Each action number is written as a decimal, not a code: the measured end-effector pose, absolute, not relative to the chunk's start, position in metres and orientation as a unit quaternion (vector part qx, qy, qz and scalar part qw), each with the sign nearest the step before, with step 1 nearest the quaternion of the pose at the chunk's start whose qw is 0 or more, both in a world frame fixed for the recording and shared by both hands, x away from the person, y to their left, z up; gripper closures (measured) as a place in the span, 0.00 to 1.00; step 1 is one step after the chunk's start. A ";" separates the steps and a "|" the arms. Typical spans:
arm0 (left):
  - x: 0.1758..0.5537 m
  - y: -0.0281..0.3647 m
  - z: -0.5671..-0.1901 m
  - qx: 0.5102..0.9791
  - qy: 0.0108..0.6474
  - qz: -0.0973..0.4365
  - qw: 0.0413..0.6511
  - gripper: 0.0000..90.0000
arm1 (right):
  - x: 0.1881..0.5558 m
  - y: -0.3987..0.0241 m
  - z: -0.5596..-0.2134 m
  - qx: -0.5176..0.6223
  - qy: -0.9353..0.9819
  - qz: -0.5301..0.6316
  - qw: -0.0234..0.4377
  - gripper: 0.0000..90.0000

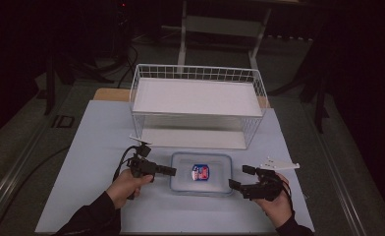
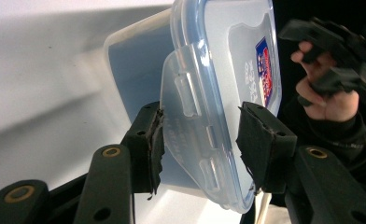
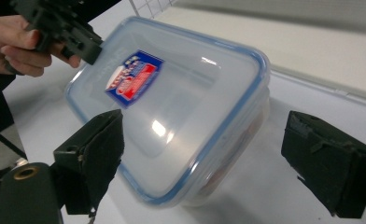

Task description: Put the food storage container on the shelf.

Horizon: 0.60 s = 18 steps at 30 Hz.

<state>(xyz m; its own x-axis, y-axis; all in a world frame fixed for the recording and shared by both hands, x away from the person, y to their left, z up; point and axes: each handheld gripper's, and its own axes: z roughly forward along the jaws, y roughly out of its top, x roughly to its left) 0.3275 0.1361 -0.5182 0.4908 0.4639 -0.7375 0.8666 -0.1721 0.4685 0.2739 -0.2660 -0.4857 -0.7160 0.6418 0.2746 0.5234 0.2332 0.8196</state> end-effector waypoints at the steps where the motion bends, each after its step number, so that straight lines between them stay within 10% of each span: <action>1: 0.326 0.136 -0.517 0.735 0.451 -0.218 0.457 0.58 | 0.277 -0.267 -0.487 0.375 0.782 0.495 0.048 0.15; 18: 0.310 0.133 -0.512 0.754 0.422 -0.194 0.464 0.62 | 0.294 -0.266 -0.509 0.406 0.775 0.480 -0.069 0.40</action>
<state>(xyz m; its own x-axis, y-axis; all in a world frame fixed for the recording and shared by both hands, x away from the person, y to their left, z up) 0.3104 0.1329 -0.5116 0.5680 0.4568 -0.6846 0.8170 -0.2125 0.5361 0.2942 -0.2661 -0.5087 -0.6613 0.5624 0.4964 0.6950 0.2104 0.6875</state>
